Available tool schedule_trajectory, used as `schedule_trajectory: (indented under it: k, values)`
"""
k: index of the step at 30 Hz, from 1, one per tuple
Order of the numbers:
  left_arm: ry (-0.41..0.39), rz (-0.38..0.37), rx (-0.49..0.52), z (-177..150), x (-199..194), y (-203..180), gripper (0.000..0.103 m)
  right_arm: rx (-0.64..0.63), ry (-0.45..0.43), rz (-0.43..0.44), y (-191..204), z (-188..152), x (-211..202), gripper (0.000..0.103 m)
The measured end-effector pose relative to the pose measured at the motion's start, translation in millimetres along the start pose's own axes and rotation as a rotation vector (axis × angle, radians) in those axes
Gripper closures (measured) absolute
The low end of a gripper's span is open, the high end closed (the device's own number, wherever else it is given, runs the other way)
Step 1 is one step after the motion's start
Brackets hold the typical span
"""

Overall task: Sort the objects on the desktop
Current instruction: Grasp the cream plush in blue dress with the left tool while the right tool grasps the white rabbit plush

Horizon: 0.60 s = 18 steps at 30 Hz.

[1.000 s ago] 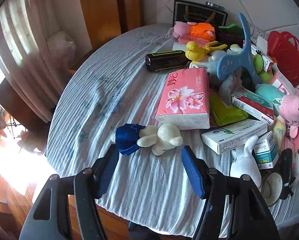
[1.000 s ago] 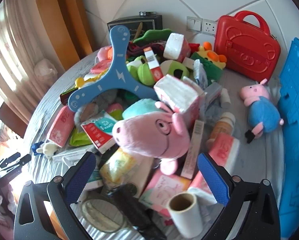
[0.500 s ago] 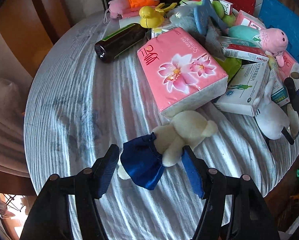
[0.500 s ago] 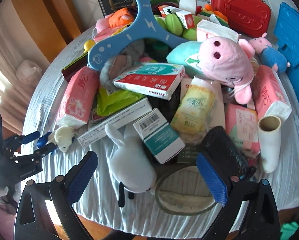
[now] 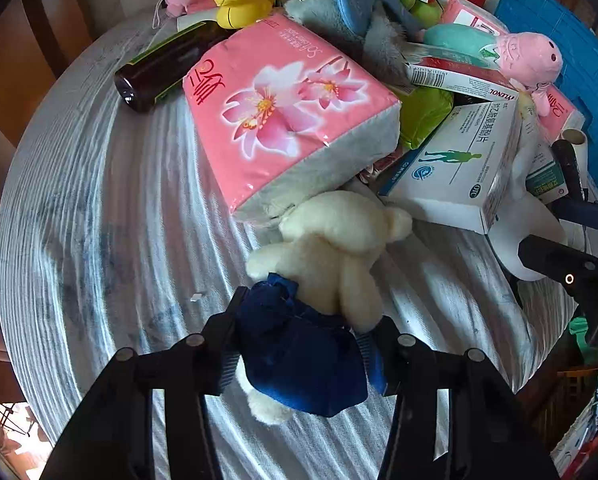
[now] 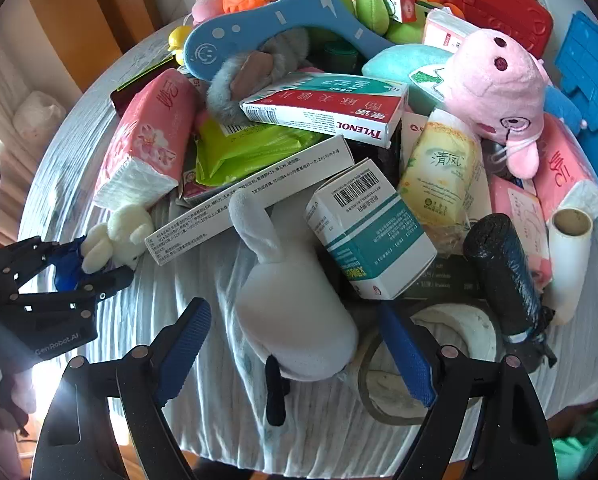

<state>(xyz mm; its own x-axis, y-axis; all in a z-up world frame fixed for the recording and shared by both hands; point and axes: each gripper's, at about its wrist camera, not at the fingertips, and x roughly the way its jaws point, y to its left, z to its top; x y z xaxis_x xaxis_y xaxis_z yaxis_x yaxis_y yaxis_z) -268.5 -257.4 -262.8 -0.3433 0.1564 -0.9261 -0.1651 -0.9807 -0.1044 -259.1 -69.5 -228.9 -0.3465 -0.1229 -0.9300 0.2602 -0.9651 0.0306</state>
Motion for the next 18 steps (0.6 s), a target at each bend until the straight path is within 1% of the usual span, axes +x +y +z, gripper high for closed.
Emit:
schedule_trajectory:
  k: [1, 3, 4, 5, 6, 8, 10, 13, 14, 15, 18]
  values:
    - [-0.007, -0.009, -0.014, 0.2, -1.1, -0.5, 0.062, -0.004, -0.001, -0.005, 1.0, 0.7, 1.6, 0.016]
    - [-0.025, 0.000, -0.022, 0.8, -4.2, -4.0, 0.065, -0.001, 0.006, -0.006, 0.4, 1.4, 6.3, 0.016]
    - [-0.034, 0.004, -0.021, 0.8, -6.1, -6.3, 0.068, -0.003, 0.007, -0.010, 1.0, 2.2, 7.0, 0.016]
    - [-0.044, 0.007, -0.019, 0.7, -8.5, -9.0, 0.068, -0.010, 0.008, -0.019, 1.1, 2.6, 9.5, 0.019]
    - [-0.054, 0.013, -0.016, 0.5, -10.7, -11.5, 0.068, -0.012, 0.012, -0.019, 1.6, 2.4, 11.8, 0.027]
    - [-0.072, 0.017, -0.016, 0.3, -14.5, -15.2, 0.069, -0.006, 0.023, -0.016, 1.4, 1.2, 17.6, 0.037]
    - [-0.082, 0.018, -0.025, 0.3, -16.4, -17.5, 0.069, -0.008, 0.003, -0.026, 2.2, 0.2, 17.3, 0.038]
    - [-0.091, 0.018, -0.036, -0.2, -17.8, -24.1, 0.072, -0.010, -0.014, -0.027, 1.9, -0.3, 17.8, 0.043]
    - [-0.096, 0.020, -0.035, -0.4, -20.8, -25.4, 0.073, -0.011, -0.017, -0.026, 1.8, -0.6, 17.1, 0.046]
    - [-0.108, 0.021, -0.035, -1.1, -26.0, -26.6, 0.073, -0.002, -0.019, -0.016, 0.4, -1.3, 14.9, 0.049]
    - [-0.160, 0.029, -0.042, -0.9, -44.6, -24.4, 0.073, 0.040, -0.044, 0.037, -7.8, -4.9, 1.2, 0.050]
